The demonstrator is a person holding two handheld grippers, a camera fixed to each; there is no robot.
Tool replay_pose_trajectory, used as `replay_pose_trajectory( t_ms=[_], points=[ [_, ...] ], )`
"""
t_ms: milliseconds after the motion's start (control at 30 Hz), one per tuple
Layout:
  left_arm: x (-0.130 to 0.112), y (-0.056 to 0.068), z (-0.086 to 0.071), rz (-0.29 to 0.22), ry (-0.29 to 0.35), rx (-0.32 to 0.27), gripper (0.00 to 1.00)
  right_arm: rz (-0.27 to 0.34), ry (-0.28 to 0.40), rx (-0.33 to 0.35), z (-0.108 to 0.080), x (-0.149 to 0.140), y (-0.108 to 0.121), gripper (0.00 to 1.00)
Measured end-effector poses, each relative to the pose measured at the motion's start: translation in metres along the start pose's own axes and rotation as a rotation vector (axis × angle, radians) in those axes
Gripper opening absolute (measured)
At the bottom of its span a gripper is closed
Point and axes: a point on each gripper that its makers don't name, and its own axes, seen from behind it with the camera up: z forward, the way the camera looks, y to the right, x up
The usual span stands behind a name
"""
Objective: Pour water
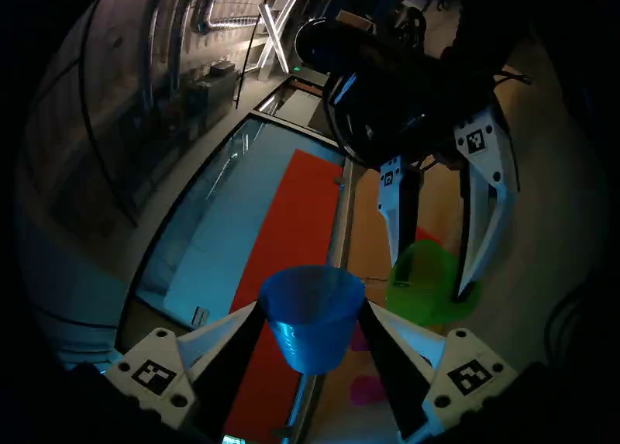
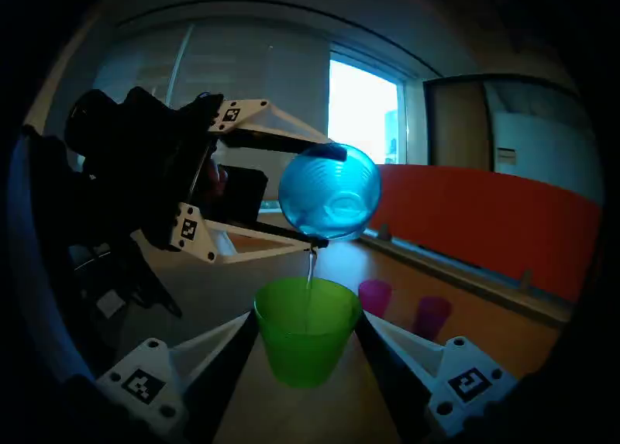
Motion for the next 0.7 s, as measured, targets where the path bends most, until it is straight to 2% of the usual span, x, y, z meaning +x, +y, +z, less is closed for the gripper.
replay_pose_trajectory(
  t_ms=[400, 700],
  points=[
    [0.0022, 0.0009, -0.0015, 0.021, 0.001, 0.008, 0.85, -0.006, 0.002, -0.002, -0.0015, 0.0010, -0.0004, 0.91],
    [0.0044, -0.0028, -0.0025, 0.041, 0.003, 0.015, 0.85, -0.009, 0.005, -0.002, -0.0012, 0.0020, -0.0010, 0.92]
  ],
)
